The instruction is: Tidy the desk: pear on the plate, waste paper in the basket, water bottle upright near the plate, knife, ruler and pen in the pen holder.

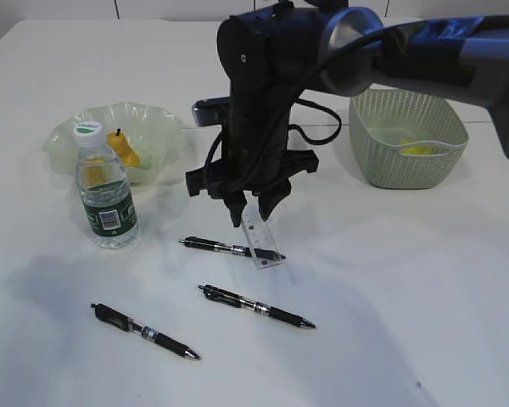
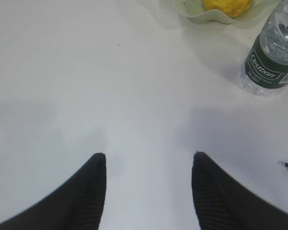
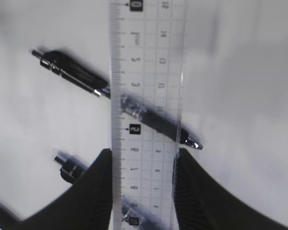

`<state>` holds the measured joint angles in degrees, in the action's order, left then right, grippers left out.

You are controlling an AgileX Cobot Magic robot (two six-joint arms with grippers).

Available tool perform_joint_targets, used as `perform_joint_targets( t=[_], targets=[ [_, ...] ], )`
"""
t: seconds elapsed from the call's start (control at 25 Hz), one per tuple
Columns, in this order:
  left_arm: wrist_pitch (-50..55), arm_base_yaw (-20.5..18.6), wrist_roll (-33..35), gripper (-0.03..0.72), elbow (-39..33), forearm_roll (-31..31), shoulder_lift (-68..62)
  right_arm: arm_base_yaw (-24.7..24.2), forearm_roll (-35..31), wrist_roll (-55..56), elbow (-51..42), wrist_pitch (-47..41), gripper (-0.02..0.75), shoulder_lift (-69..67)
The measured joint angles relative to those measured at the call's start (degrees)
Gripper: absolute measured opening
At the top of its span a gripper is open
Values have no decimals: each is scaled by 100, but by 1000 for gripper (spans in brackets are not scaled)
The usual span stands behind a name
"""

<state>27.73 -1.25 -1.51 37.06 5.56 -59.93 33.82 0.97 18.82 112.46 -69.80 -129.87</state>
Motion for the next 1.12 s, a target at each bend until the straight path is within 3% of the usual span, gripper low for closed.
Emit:
perform_joint_targets(
  t=[0.48,0.76,1.12],
  targets=[
    [0,0,0,402,0,0,0,0,907,18,860,-2,271,-2],
    [0,0,0,402,0,0,0,-10,1147,132,902,101,271,-12],
    [0,0,0,402,0,0,0,-369,1168,132,902,137,271,-14]
  ],
)
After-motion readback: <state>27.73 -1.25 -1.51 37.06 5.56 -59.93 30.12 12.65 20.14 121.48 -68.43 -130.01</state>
